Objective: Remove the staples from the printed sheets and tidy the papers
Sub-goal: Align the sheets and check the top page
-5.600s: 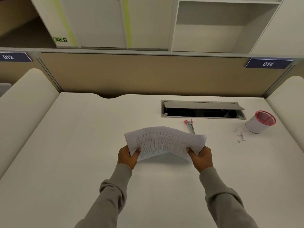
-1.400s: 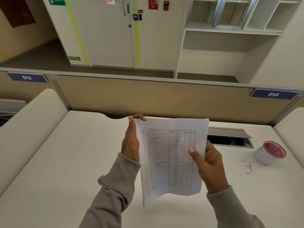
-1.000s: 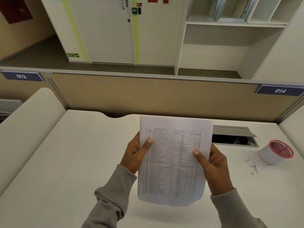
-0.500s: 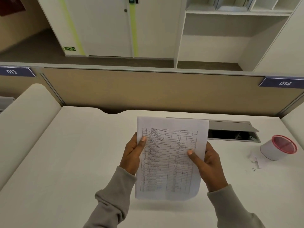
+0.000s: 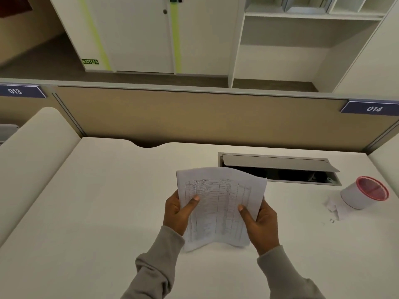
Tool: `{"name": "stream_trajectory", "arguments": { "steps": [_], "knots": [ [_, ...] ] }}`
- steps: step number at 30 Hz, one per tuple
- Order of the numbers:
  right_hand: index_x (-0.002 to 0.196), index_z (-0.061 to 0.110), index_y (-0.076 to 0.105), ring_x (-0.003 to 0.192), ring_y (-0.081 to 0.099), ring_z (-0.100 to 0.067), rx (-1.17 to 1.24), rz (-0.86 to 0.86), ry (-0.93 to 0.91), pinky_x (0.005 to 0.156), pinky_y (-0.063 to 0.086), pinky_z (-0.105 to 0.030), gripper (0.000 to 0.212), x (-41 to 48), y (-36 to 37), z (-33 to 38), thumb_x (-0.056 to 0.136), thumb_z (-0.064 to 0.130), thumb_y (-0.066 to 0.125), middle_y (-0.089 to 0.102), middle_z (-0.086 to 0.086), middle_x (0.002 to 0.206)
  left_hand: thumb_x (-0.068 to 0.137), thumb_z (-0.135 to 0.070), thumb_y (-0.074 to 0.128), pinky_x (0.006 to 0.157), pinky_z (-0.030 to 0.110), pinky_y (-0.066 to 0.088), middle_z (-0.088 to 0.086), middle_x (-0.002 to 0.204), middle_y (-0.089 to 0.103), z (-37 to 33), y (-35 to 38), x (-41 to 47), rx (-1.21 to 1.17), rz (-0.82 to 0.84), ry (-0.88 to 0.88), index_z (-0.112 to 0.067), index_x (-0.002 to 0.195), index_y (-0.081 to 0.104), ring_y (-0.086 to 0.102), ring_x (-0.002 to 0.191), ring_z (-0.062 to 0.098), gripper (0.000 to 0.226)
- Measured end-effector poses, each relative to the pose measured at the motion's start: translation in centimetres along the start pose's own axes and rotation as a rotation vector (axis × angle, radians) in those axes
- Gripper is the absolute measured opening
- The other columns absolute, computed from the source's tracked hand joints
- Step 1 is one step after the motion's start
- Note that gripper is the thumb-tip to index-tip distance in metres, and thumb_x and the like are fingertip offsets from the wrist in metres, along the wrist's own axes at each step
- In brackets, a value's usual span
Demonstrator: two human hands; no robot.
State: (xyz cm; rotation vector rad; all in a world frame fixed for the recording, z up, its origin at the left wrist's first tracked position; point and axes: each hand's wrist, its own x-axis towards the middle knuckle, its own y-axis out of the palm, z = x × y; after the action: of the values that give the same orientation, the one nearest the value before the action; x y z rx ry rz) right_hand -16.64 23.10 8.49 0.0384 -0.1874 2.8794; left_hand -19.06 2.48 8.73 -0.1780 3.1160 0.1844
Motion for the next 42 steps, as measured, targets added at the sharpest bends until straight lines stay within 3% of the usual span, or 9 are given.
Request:
{"name": "stream_trajectory", "arguments": {
  "steps": [4,13,21,25,30,34,36,39,42],
  "knots": [
    [0.111,0.011,0.065,0.093,0.069,-0.006,-0.004,-0.053,-0.061,0.076,0.058,-0.016,0.026,0.6,0.0,0.5,0.087,0.001,0.067,0.07,0.004,0.103,0.08,-0.016,0.071,0.076,0.023,0.057,-0.008,0.099,0.076,-0.5,0.5,0.2,-0.007,-0.055,0.079,-0.021,0.105,0.068,0.071,0.095,0.014,0.026],
    [0.115,0.016,0.061,0.098,0.067,-0.007,0.0,-0.058,-0.027,0.08,0.056,-0.016,0.033,0.6,0.7,-1.1,0.087,-0.002,0.066,0.069,0.004,0.106,0.078,-0.016,0.071,0.078,0.024,0.057,-0.002,0.1,0.075,1.3,1.2,0.3,-0.116,-0.105,0.014,-0.013,0.114,0.066,0.07,0.096,0.016,0.036],
    [0.106,0.017,0.065,0.085,0.069,-0.007,0.038,-0.061,0.057,0.069,0.057,-0.017,0.045,1.5,0.4,-2.1,0.08,-0.019,0.058,0.071,0.0,0.096,0.075,-0.021,0.074,0.073,0.018,0.055,-0.009,0.09,0.077,1.8,0.8,0.6,0.002,-0.033,-0.051,-0.018,0.096,0.072,0.072,0.088,0.009,0.021],
    [0.103,0.025,0.064,0.088,0.069,-0.003,0.045,0.054,0.057,0.071,0.056,-0.016,0.051,1.5,0.5,-1.9,0.078,-0.019,0.057,0.072,0.014,0.09,0.085,-0.017,0.077,0.075,0.019,0.056,-0.01,0.094,0.077,1.6,0.1,1.0,0.084,0.001,-0.064,-0.025,0.097,0.072,0.072,0.093,0.01,0.016],
    [0.112,0.013,0.057,0.098,0.066,-0.022,0.097,0.287,0.127,0.079,0.055,-0.033,0.047,4.6,-2.6,-3.5,0.067,0.002,0.052,0.068,-0.009,0.109,0.087,-0.016,0.073,0.077,0.018,0.056,-0.01,0.101,0.077,-0.4,-1.7,2.4,0.129,0.052,-0.054,-0.02,0.107,0.071,0.071,0.097,0.007,0.021],
    [0.099,0.013,0.058,0.093,0.064,-0.029,-0.219,-0.055,0.185,0.073,0.047,-0.029,0.024,8.1,-3.8,-7.1,0.077,0.004,0.061,0.066,-0.009,0.109,0.088,-0.019,0.071,0.08,0.021,0.058,-0.011,0.104,0.076,-2.2,-2.9,3.5,0.163,0.101,-0.062,-0.022,0.109,0.071,0.072,0.098,0.008,0.022],
    [0.108,0.01,0.059,0.1,0.062,-0.034,-0.516,-0.206,0.202,0.078,0.047,-0.031,0.031,10.0,-4.3,-9.3,0.079,0.01,0.072,0.062,-0.011,0.111,0.088,-0.022,0.07,0.084,0.027,0.059,-0.008,0.107,0.076,-2.8,-3.3,3.8,0.171,0.127,-0.076,-0.021,0.112,0.071,0.072,0.1,0.011,0.025],
    [0.126,0.004,0.054,0.115,0.053,-0.038,-0.753,-0.159,0.336,0.095,0.046,-0.042,0.064,11.7,-4.2,-11.2,0.077,0.037,0.079,0.053,-0.016,0.123,0.088,-0.021,0.068,0.088,0.031,0.058,-0.003,0.11,0.075,-3.4,-3.5,4.2,0.154,0.157,-0.103,-0.018,0.117,0.069,0.071,0.104,0.016,0.029],
    [0.125,0.002,0.056,0.117,0.049,-0.041,-0.893,-0.114,0.365,0.097,0.044,-0.044,0.063,12.6,-3.4,-11.8,0.08,0.043,0.075,0.052,-0.018,0.124,0.09,-0.02,0.066,0.091,0.033,0.058,0.0,0.114,0.075,-3.7,-3.5,4.4,0.142,0.211,-0.139,-0.014,0.121,0.067,0.07,0.106,0.017,0.031]
  ]
}}
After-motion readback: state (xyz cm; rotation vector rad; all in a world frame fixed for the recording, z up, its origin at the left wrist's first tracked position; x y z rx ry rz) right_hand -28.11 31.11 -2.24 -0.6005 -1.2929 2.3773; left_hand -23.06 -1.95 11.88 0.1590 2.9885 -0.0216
